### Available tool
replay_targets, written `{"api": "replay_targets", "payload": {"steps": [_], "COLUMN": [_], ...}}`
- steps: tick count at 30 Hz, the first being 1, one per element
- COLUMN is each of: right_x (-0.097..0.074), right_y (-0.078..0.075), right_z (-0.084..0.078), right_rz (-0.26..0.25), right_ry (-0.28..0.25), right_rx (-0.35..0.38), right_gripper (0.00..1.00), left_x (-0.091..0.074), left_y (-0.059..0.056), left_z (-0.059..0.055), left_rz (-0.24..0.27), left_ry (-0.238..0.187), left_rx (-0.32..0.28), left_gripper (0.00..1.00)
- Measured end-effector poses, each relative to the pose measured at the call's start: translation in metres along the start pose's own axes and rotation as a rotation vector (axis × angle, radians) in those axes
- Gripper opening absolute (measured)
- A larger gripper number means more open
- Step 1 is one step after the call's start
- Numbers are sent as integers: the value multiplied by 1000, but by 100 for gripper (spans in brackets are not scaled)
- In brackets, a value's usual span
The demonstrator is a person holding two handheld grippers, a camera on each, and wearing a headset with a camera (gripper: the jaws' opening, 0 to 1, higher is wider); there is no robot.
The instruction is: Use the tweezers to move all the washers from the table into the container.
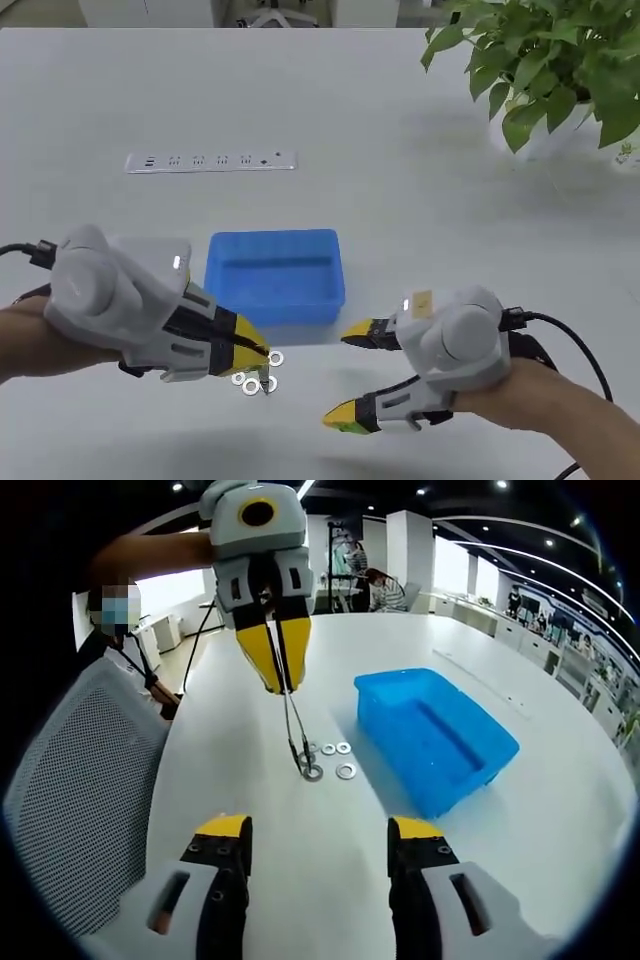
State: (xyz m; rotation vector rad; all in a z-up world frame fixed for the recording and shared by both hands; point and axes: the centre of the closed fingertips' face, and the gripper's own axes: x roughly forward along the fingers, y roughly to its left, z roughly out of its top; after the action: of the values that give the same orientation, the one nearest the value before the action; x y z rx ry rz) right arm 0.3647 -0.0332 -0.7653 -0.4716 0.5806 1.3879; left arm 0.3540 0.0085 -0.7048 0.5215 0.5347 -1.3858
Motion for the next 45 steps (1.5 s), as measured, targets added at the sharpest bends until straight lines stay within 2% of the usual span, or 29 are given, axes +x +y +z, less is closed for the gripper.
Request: {"api": "replay_targets", "payload": {"steps": [10,25,34,45], "right_x": [10,33,46,57], "right_y": [4,12,13,15], "right_z": [13,29,35,40], "right_rz": [28,88,98,107], "right_ry": [-25,-39,-43,-39], "right_rx": [-45,-136,-154,-170], "right_gripper": [51,31,24,20], "left_x": [-1,-1,-1,-2], "left_y": [1,4,6,6], "left_z": [-1,-2,-2,-3], "left_rz": [-30,-59,-69,-71], "left_ry": [-8,4,2,-2], "left_rx": [-16,-24,-42,-51], "left_gripper": [6,6,6,6]}}
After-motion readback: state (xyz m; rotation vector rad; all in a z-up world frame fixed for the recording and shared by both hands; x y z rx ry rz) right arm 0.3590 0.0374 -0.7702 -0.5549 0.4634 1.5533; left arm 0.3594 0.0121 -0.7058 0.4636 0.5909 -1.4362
